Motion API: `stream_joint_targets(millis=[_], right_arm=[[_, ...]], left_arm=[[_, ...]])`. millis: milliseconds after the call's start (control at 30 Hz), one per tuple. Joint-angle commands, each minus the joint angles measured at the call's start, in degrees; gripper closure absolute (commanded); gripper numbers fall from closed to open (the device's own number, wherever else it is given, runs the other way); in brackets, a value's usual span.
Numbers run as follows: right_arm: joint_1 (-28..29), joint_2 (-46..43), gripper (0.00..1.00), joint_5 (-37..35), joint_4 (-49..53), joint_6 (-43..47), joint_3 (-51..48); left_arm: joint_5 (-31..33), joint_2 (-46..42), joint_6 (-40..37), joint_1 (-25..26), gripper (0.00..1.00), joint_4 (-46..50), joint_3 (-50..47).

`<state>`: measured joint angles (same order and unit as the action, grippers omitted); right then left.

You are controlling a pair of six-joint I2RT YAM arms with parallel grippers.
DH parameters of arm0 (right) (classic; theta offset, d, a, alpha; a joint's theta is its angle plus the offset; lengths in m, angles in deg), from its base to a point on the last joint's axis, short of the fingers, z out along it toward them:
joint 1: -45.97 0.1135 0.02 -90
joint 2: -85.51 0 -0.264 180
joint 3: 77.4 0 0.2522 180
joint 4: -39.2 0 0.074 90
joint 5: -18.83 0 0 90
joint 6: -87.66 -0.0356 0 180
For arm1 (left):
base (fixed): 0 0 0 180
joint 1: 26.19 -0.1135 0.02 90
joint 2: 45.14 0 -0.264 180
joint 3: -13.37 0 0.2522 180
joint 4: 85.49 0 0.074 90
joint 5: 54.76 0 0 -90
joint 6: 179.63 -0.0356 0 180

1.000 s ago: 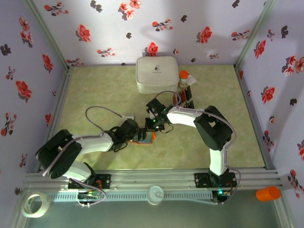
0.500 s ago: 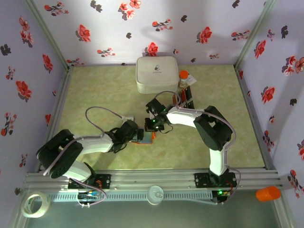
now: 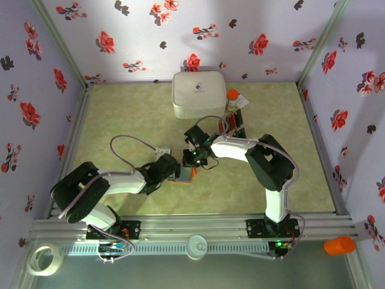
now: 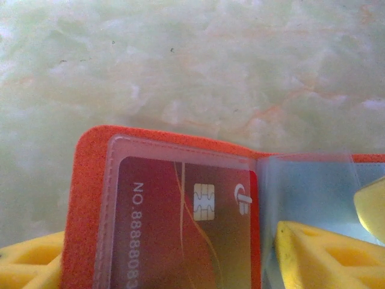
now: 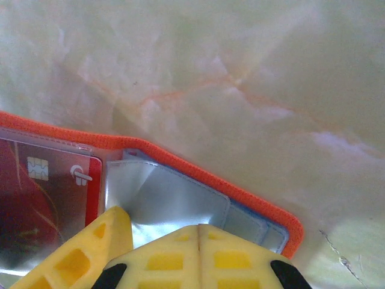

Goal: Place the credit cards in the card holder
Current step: Flip over the card slot on the card holder.

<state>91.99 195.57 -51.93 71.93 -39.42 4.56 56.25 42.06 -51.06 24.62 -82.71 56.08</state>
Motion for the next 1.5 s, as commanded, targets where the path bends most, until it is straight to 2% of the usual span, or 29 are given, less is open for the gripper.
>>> stream_joint_targets(millis=[0,167,300,900,1233,1467], right_arm=[[-0.1,-3.5,0.88,-1.7,0.5,-1.9,-1.0],[-0.2,-5.5,0.73,-2.7,-1.3,-3.9,-3.7],[-0.2,-5.5,0.68,-2.6,-3.3,-5.3,-5.6],[-0.2,-0.9,0.68,-1.6,-3.9,-4.9,-2.9],[-1.9,-0.8,0.7,6.6,-13.3,-9.3,-5.6],[-2.5,-0.9,0.73,8.1,-15.7,-11.0,-6.7]], left_arm=[[-15.4,8.2,2.3,1.0,0.31,0.4,-3.4],[-15.3,8.3,2.4,1.0,0.31,-0.1,-3.6],[-15.4,8.3,2.6,1.0,0.31,-0.4,-3.8],[-15.4,8.6,2.6,1.0,0.31,-0.8,-3.7],[-15.4,7.7,2.7,1.0,0.3,-0.7,-3.7],[-15.3,7.4,2.7,1.1,0.3,-0.5,-3.8]])
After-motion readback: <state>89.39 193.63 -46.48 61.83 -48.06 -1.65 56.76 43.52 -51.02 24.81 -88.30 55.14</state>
